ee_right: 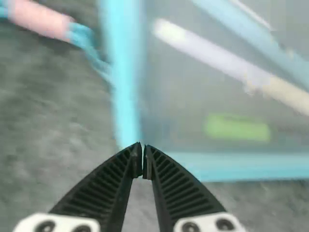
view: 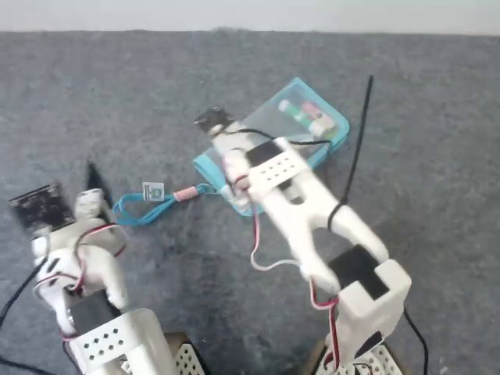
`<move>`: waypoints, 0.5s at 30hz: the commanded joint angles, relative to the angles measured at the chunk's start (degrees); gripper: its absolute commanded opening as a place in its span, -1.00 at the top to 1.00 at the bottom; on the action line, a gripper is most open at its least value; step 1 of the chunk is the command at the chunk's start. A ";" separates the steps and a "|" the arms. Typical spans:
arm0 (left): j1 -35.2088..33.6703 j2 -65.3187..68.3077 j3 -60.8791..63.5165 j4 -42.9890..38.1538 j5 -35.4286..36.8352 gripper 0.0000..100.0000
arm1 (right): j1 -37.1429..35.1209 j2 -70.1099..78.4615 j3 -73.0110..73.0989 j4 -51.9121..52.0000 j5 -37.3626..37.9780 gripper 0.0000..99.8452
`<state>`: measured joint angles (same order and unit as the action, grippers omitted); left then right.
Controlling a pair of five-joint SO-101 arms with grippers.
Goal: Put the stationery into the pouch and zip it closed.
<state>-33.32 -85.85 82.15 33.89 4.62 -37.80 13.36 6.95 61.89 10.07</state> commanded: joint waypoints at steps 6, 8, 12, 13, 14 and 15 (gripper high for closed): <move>-17.32 1.05 -0.48 -4.48 -10.81 0.69 | -8.84 -6.20 -4.22 -6.02 -15.21 0.88; -20.13 0.97 1.10 -7.03 -12.40 0.68 | -9.98 -4.88 -5.36 -6.73 -18.46 0.72; -22.51 0.62 4.00 -9.67 -14.77 0.68 | -12.26 0.13 -10.55 -6.64 -23.47 0.52; -22.59 0.62 4.53 -9.67 -14.77 0.68 | -12.53 1.89 -12.40 -6.64 -24.09 0.52; -22.68 0.62 4.97 -9.67 -14.77 0.68 | -12.79 3.74 -14.42 -6.64 -24.70 0.53; -22.68 0.62 5.49 -9.67 -14.77 0.68 | -12.88 5.93 -16.79 -6.55 -25.32 0.54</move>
<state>-55.12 -85.85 87.25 26.24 -9.36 -49.76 17.14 -2.20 56.18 -12.79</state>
